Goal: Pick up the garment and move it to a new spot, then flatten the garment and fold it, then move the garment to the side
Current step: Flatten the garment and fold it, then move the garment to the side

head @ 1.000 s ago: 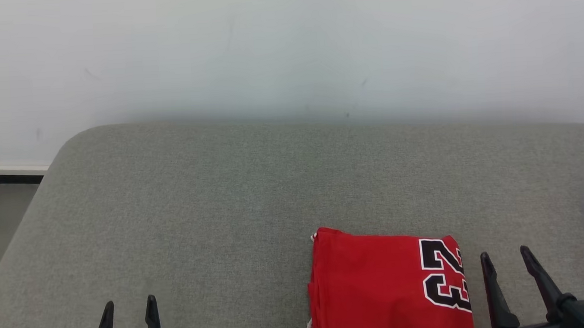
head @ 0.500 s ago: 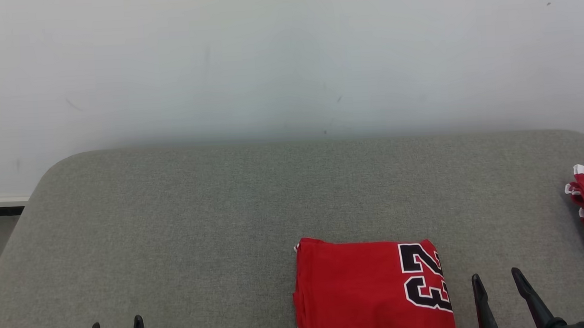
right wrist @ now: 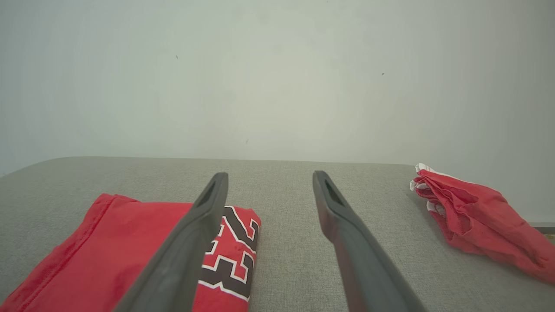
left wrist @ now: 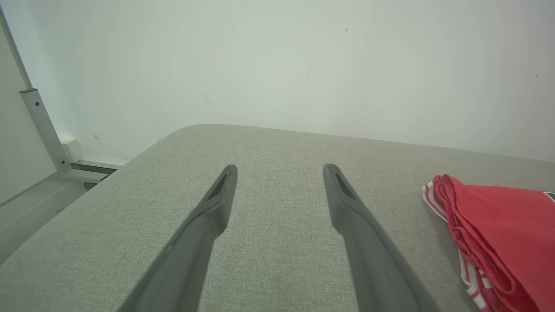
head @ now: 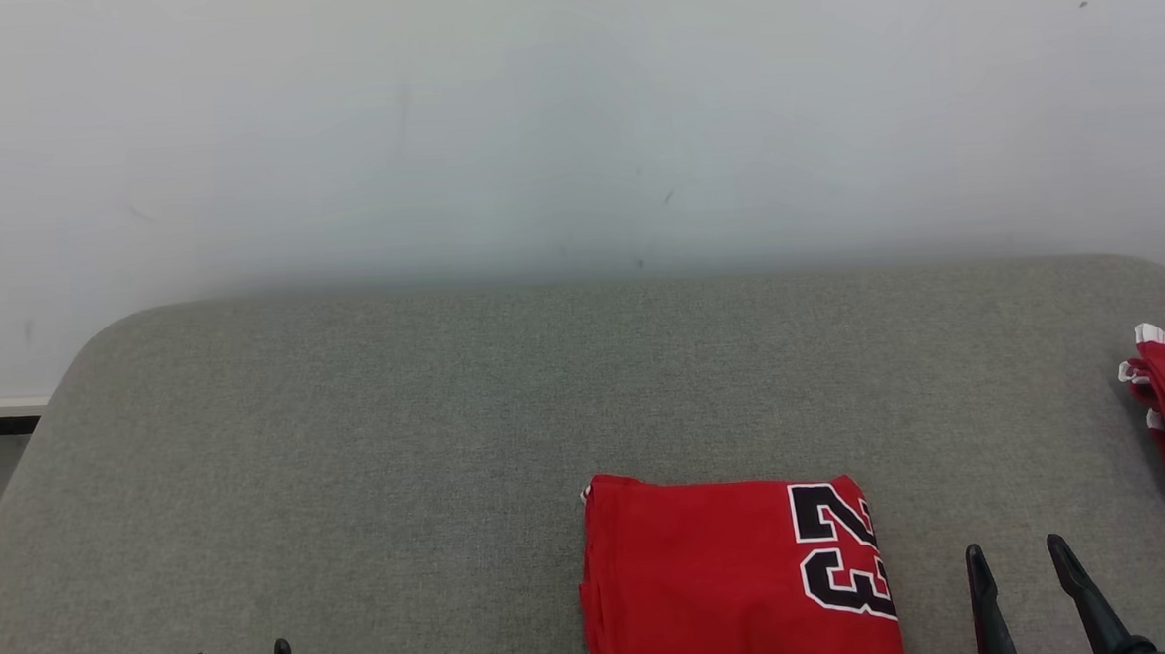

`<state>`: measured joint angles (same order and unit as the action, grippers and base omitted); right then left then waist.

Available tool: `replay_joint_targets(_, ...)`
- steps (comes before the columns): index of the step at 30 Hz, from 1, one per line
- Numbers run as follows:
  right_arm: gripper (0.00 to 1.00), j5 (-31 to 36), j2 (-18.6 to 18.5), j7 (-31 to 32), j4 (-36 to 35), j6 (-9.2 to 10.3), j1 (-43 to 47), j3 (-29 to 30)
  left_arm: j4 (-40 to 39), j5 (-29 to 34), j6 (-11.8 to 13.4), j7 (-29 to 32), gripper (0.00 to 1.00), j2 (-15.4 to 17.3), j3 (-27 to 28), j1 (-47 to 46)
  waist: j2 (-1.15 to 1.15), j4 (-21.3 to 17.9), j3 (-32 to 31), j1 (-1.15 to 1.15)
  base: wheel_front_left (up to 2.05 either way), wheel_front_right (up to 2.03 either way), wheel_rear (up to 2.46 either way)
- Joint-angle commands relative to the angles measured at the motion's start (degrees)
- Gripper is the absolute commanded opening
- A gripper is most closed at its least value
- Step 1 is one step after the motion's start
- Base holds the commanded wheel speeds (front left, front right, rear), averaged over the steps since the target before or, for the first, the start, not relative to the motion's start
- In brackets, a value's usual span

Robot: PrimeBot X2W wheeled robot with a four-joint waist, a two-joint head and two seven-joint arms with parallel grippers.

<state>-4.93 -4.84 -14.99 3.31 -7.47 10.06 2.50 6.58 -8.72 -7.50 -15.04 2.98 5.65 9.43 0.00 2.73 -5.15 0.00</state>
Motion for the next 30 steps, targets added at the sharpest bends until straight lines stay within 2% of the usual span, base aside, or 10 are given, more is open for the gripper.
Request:
replay_joint_targets(1, 1.00, 0.3, 0.1, -0.2, 0.1, 0.00, 0.5, 0.1, 0.1, 0.2, 0.1, -0.2, 1.00, -0.1, 0.0, 0.8, 0.00, -0.2, 0.0, 0.00, 0.00, 0.00, 0.00)
replay_joint_targets(14, 1.00, 0.0, -0.3, -0.2, 0.3, 0.00, -0.8, -0.9, 0.2, -0.2, 0.1, -0.2, 1.00, -0.1, -0.5, 0.8, 0.00, -0.6, 0.6, 0.00, 0.00, 0.00, 0.00)
replay_joint_targets(16, 1.00, -1.7, -0.4, 1.0, 1.6, 0.00, -1.1, -1.6, 0.3, -0.2, 0.1, -0.2, 1.00, -0.1, -0.6, 0.8, 0.00, -0.6, 0.7, 0.00, 0.00, 0.00, 0.00)
replay_joint_targets(19, 1.00, -5.2, -0.4, 9.9, 3.5, 0.00, -2.7, -1.1, 0.3, -0.3, 0.1, -0.2, 1.00, -0.1, -0.8, 0.8, 0.00, -0.4, 0.9, 0.00, 0.00, 0.00, 0.00)
replay_joint_targets(23, 1.00, -6.6, -1.3, 22.9, 1.7, -0.01, -6.0, -0.3, 0.6, -0.8, 0.1, -0.2, 1.00, -0.1, -1.3, 0.5, 0.00, 0.1, 1.4, 0.00, 0.00, 0.00, 0.00)
replay_joint_targets(27, 1.00, -8.5, 0.0, 37.0, 0.7, -0.01, -9.3, 2.7, 0.9, -1.3, 0.1, -0.2, 1.00, -0.1, -2.1, -0.2, 0.00, 1.1, 2.1, 0.00, 0.00, 0.00, 0.00)
replay_joint_targets(30, 1.00, -9.7, 0.4, 47.7, 0.4, -0.01, -11.5, 2.2, 1.0, -1.6, 0.1, -0.2, 1.00, -0.1, -2.6, -0.6, 0.00, 2.2, 2.7, 0.00, 0.00, 0.00, 0.00)
